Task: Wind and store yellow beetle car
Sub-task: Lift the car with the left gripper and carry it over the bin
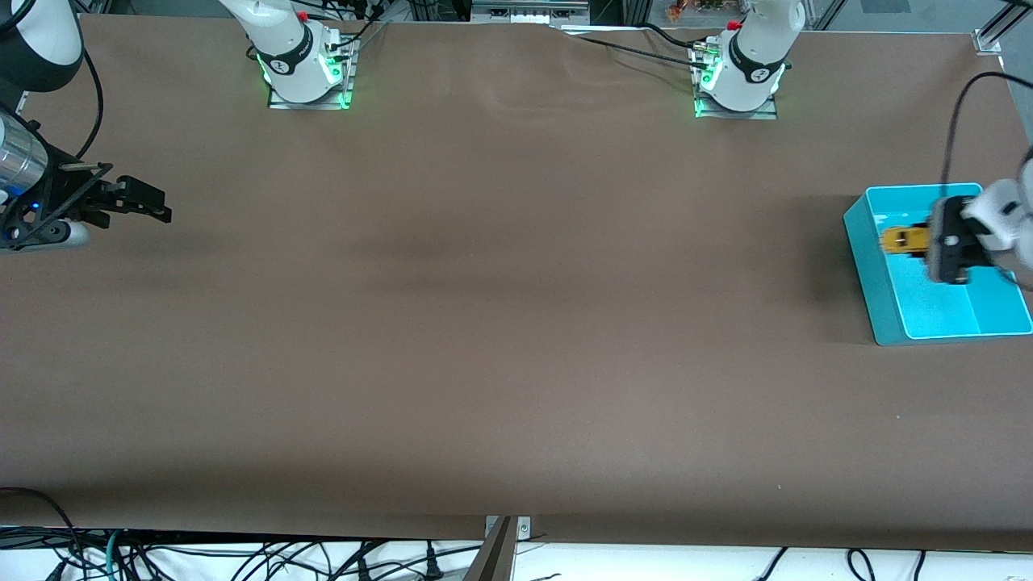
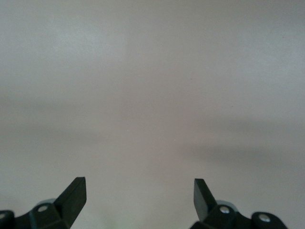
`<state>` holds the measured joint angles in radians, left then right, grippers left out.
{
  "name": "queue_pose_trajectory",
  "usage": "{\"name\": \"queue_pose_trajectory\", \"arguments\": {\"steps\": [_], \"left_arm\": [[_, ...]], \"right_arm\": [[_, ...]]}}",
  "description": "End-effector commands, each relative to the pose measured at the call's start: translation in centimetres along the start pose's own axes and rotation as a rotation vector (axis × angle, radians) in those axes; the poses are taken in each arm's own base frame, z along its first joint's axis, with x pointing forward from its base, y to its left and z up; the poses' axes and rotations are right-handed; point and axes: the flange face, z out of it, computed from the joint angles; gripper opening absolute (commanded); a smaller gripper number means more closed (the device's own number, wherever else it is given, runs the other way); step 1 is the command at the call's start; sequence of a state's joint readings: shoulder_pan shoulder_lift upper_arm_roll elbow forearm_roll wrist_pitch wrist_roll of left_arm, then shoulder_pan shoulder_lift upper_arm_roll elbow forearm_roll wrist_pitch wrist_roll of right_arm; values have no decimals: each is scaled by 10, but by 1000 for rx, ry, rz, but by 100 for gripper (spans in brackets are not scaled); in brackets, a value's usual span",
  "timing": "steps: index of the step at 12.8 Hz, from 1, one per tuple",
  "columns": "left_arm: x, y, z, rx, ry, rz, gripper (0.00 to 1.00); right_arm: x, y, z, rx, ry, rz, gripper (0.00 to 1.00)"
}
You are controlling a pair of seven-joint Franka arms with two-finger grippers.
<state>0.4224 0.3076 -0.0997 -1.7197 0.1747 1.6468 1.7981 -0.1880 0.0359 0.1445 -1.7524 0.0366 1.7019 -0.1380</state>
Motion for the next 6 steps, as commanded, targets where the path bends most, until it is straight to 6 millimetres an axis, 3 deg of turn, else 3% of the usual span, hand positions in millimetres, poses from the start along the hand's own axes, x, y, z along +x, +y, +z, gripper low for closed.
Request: {"name": "queue_pose_trajectory", "arguments": {"steps": [1,3,6], "left_arm": [[-75,5,24,-9,-13,0,20],[-91,-12,63,3,-15,33,20],[-127,-20,151,14,30,31,21]], "right_arm": [[2,-9,-9,-4,13,-18,100],[-1,-10,-13,-9,16,1,100],[-7,-10,-20,-10,18,-2,100]]}}
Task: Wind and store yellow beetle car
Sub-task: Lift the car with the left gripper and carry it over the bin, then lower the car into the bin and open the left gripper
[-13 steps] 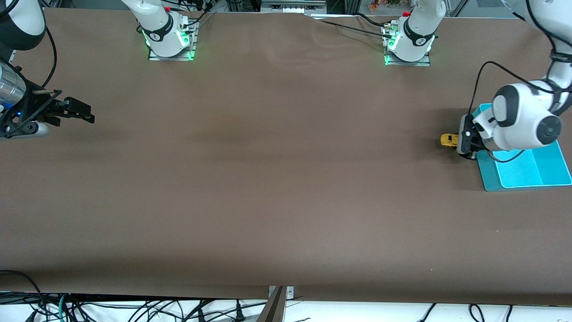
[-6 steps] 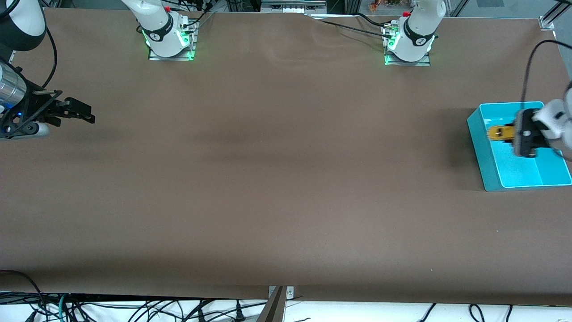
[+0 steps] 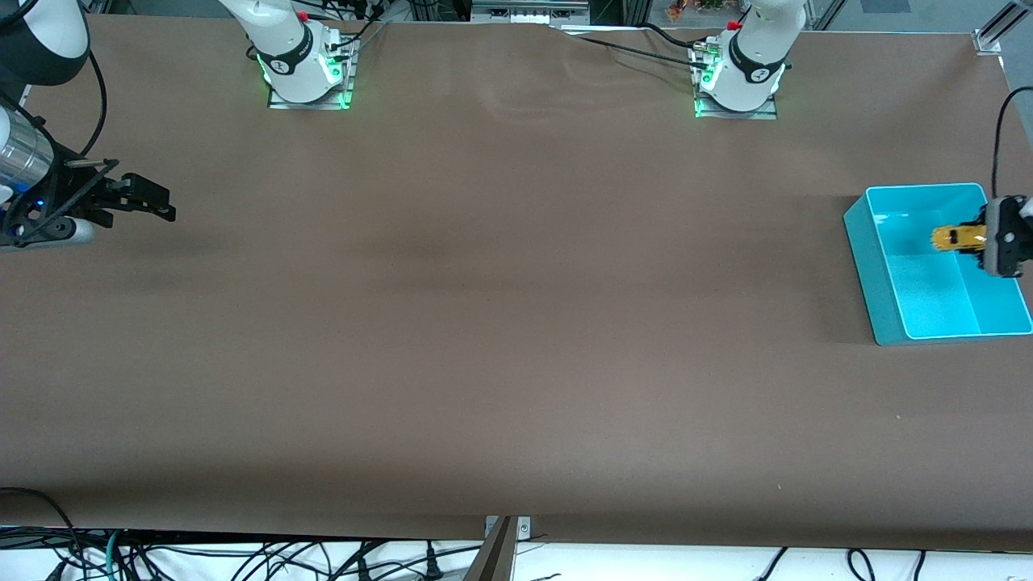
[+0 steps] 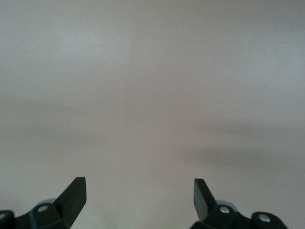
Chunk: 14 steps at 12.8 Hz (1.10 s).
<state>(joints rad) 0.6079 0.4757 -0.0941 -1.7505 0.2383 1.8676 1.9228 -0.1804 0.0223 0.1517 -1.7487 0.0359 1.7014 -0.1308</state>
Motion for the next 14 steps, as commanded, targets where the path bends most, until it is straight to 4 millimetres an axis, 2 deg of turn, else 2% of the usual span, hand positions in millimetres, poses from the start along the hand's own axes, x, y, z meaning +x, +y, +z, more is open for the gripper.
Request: {"name": "queue_pose_trajectory", "arguments": {"steps": [1,3,4,6,8,10,14], "left_arm": [[-18,-6,63,9,15,41,21],[-22,-13,89,31,24,45,24],[-21,-14,97,26,38,43,37],[-28,-9,99,24,52,32,100],[-29,-7,86,19,60,41,100],[-29,4,63,20,78,18,100],[-27,19,-31,36,142,-123,100]], "right_arm": [[-6,-1,-11,-4,-2,7,100],[-6,-1,-12,-4,0,10,100],[-7,-2,-13,-3,0,11,100],[-11,0,-17,-2,-6,9,100],[-11,0,-19,2,-2,9,100],[-12,0,-19,2,-1,11,100],[-11,0,-20,1,2,6,100]]}}
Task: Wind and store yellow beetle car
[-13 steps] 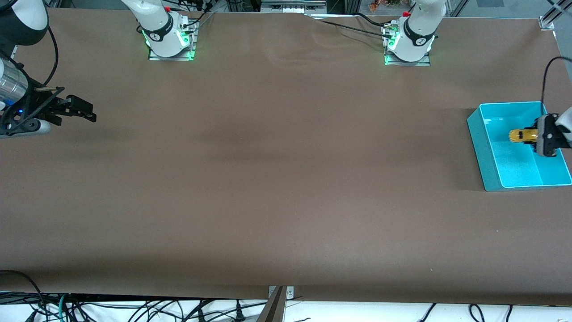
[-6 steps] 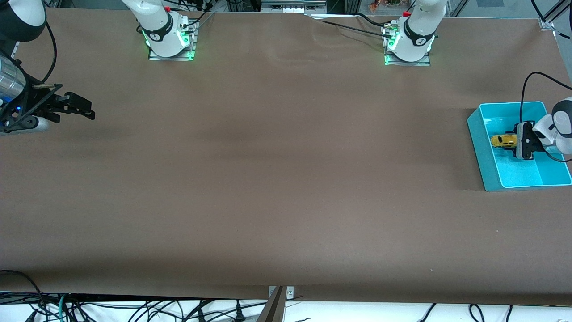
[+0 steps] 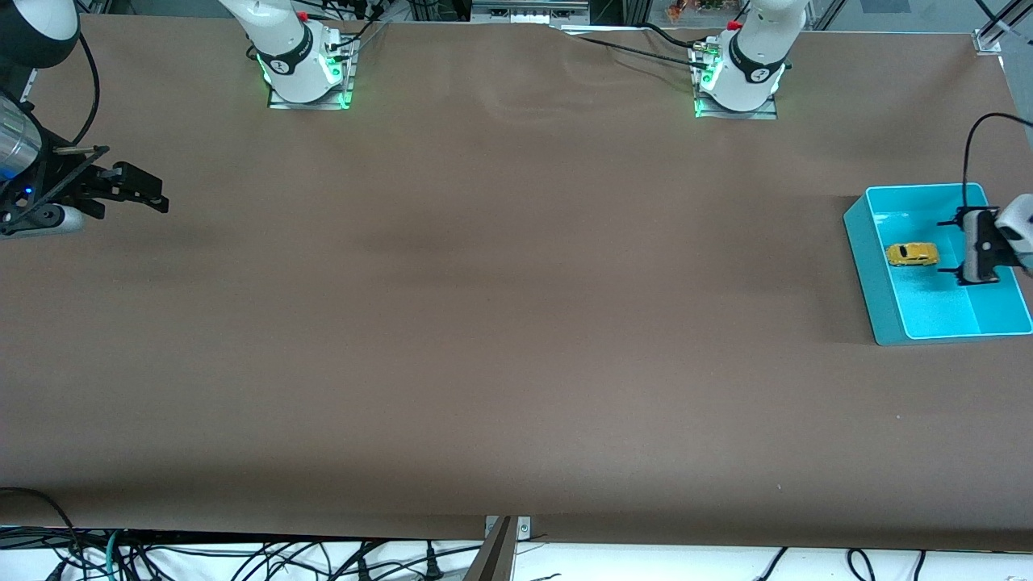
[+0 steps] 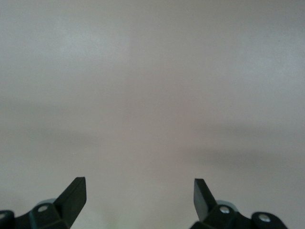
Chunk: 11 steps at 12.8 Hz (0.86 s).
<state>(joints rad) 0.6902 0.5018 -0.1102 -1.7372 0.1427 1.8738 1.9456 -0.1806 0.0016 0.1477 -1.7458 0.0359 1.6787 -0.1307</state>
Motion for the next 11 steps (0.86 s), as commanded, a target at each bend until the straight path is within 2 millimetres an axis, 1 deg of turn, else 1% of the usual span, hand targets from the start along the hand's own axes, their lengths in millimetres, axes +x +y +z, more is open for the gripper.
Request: {"name": "queue_pose_trajectory", "arguments": {"steps": [1,2,3,4,6,8,9,10,11], "left_arm": [[28,7,-77,-5,18,-72,100],[41,10,-107,-6,11,-114,100],[61,12,-133,-12,9,-162,100],[83,13,-155,-11,6,-214,100],[132,12,-183,-20,12,-314,100],[177,12,-202,-16,20,-410,100],[203,10,-206,-11,19,-454,100],[224,10,-209,-9,20,-516,100],[252,11,-212,-6,20,-571,100]], "right_arm": [[-3,0,-14,0,10,0,100],[-2,-3,-23,-2,28,-7,100],[-1,-4,-24,-2,30,-8,100],[0,-3,-23,-2,29,-10,100],[0,-3,-22,0,27,-7,100],[0,0,-22,2,28,0,100],[0,0,-22,4,26,1,100],[0,0,-22,7,28,2,100],[0,-1,-22,6,30,2,100]]}}
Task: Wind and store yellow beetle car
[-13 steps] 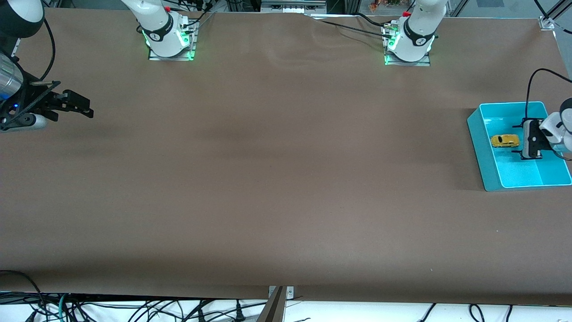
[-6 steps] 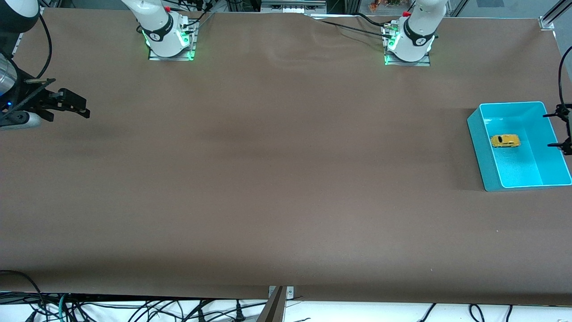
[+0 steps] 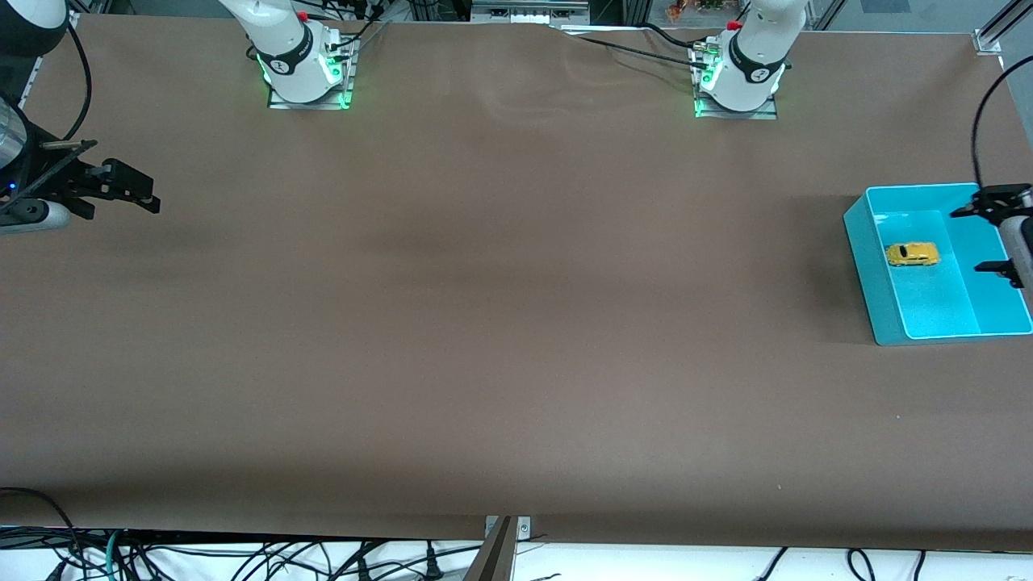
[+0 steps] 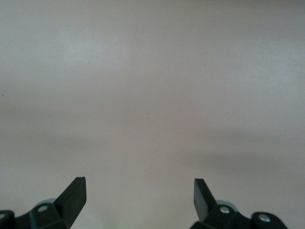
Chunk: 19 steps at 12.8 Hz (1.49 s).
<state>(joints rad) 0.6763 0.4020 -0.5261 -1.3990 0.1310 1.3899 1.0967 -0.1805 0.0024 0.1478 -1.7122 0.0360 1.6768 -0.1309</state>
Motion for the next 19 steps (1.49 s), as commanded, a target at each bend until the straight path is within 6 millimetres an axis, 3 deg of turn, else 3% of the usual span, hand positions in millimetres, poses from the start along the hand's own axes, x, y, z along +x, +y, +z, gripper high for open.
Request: {"name": "queue_pose_trajectory", "arguments": {"steps": [1,3,6,9,13,17,19], "left_arm": [[49,31,-16,1,17,-113,100],[81,63,-30,43,7,-207,100],[98,83,-38,71,11,-304,100],[137,118,-45,144,-1,-336,100],[136,122,-53,159,122,-505,100],[143,176,-45,210,175,-952,100],[136,176,-43,215,208,-1029,100]], "right_arm": [[-2,0,-7,10,-1,3,100],[-1,0,-6,13,1,4,100],[0,-4,-5,13,1,-1,100],[0,-3,-4,13,1,-1,100],[0,-3,-4,13,-1,-2,100],[1,-5,-3,14,-2,-5,100],[1,-5,-2,14,-5,-5,100]]}}
